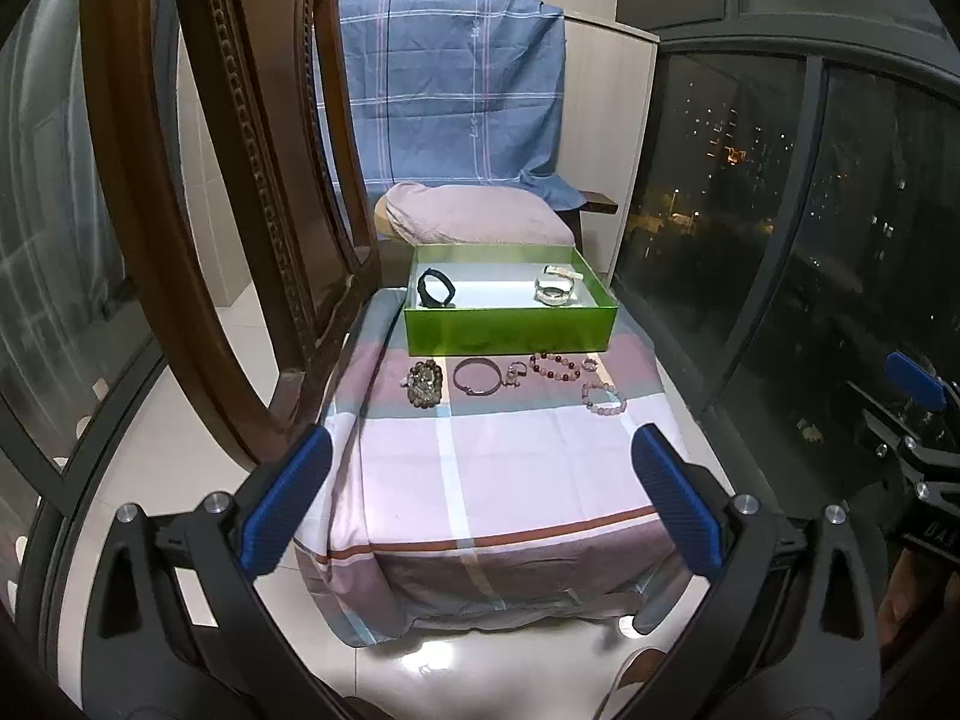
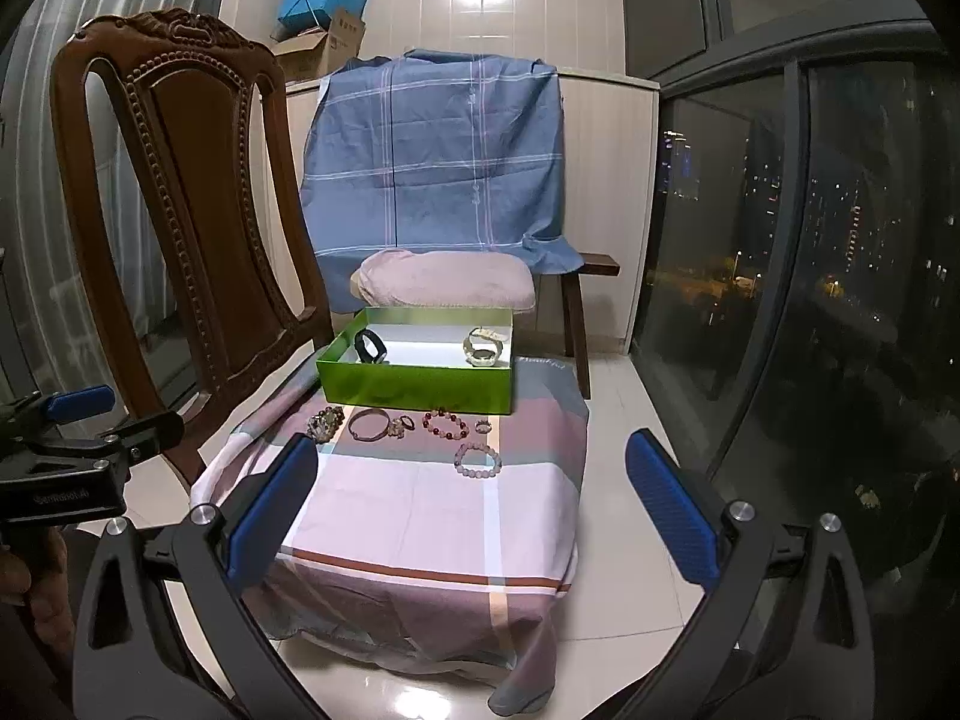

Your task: Organize jewelry

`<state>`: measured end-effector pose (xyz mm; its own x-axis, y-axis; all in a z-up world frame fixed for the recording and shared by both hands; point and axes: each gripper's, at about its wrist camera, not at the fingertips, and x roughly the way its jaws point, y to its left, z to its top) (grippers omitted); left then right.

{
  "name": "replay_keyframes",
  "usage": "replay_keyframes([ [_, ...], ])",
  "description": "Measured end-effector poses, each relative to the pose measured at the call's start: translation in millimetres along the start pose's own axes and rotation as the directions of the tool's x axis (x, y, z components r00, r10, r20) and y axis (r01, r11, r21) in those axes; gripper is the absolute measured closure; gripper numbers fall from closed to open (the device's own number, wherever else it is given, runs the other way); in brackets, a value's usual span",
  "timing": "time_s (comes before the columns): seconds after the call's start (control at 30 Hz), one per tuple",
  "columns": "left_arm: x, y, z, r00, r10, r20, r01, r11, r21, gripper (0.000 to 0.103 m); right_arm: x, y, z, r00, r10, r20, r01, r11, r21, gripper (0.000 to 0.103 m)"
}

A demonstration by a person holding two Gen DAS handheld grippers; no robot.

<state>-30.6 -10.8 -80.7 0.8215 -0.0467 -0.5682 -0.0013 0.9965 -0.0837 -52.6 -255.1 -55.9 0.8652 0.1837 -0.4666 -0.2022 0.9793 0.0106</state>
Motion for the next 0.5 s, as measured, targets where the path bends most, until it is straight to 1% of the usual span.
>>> replay_keyframes([
  [0.27, 20.5, 7.4, -4.2, 0.999, 0.016, -0.042, -0.016, 1.0, -0.015, 0.004, 15.6, -3.4, -6.7, 0.999, 0.004, -0.036, -0.003, 1.0, 0.016, 0.003],
  [0.37, 35.8, 15.3, -6.9, 0.998, 0.023, -0.06, -0.025, 0.999, -0.032, 0.004, 25.8, -4.4, -11.6, 0.999, 0.009, -0.053, -0.008, 1.0, 0.02, 0.003],
  [0.43, 47.2, 21.3, -7.1, 0.997, 0.014, -0.07, -0.017, 0.999, -0.052, 0.004, 37.5, -5.5, -17.0, 0.997, 0.017, -0.072, -0.015, 1.0, 0.026, 0.003],
  [0.5, 67.9, 30.3, -5.4, 0.997, 0.002, -0.082, -0.009, 0.996, -0.089, 0.004, 49.3, -6.2, -23.3, 0.995, 0.035, -0.094, -0.031, 0.999, 0.039, 0.003],
])
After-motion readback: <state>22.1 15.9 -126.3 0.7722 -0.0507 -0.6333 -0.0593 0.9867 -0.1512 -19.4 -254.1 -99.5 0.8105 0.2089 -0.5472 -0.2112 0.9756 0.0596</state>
